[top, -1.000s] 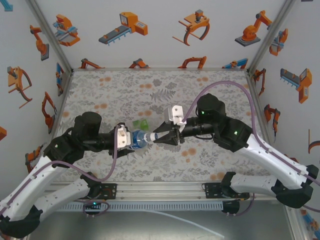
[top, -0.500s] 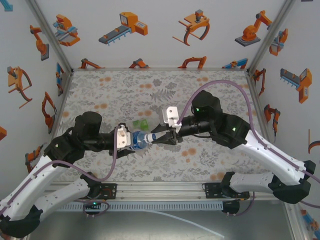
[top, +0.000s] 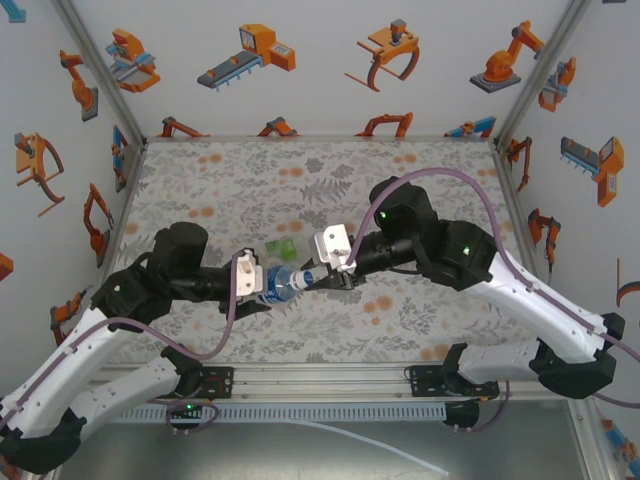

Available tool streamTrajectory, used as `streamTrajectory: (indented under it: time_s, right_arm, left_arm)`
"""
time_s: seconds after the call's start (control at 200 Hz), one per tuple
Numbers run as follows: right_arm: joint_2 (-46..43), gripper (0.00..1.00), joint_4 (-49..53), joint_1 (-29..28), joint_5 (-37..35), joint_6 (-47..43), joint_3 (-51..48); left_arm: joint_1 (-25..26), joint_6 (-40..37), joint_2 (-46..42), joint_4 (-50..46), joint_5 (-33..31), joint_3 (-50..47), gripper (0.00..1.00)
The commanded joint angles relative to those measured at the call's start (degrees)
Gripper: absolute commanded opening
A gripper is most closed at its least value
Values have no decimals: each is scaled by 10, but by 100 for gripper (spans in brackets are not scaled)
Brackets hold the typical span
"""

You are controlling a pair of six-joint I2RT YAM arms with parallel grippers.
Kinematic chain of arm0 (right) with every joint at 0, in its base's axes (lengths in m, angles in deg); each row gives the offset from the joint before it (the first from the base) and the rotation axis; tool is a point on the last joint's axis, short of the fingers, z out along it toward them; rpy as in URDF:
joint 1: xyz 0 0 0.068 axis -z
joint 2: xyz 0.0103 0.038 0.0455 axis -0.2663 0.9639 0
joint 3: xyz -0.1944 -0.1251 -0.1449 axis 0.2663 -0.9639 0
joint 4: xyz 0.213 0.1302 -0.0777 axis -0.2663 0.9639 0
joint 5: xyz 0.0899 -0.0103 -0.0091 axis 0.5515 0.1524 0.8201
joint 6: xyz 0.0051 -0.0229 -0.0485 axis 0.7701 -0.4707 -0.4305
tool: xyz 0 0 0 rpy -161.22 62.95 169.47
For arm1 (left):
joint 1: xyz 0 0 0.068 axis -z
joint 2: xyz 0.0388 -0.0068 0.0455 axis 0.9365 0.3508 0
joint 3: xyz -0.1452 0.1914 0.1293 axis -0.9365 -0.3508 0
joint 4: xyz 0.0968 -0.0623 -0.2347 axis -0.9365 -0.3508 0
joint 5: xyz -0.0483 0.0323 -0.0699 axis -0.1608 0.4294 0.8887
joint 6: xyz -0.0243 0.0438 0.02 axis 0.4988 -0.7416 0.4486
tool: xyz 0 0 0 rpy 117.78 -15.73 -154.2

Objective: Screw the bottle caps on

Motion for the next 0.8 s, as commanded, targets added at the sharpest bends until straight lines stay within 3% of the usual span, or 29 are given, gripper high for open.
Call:
streamTrajectory:
  time_s: [0.0, 0.22, 0.34, 0.431, 0.531, 0.636, 0.796]
  right_arm:
    - [12, 0, 31, -13, 16, -54, 17]
    - [-6, 0, -4, -18, 32, -68, -16]
    - [-18, 0, -47, -21, 18, 2, -44]
    - [-27, 0, -92, -21, -3, 103, -69]
    - [-38, 0, -163, -21, -45, 272, -105]
    - [-51, 0, -208, -23, -132, 463, -142]
    - [-64, 0, -211, -24, -242, 667, -172]
  left_arm:
    - [3, 3, 2, 15, 44, 26, 0]
    - [3, 9, 2, 40, 76, 18, 0]
    - [4, 16, 5, 50, 76, 19, 0]
    - [4, 25, 4, 68, 69, 16, 0]
    - [5, 28, 5, 87, 55, 11, 0]
    - [6, 28, 7, 112, 42, 2, 0]
    - [7, 29, 10, 155, 29, -12, 0]
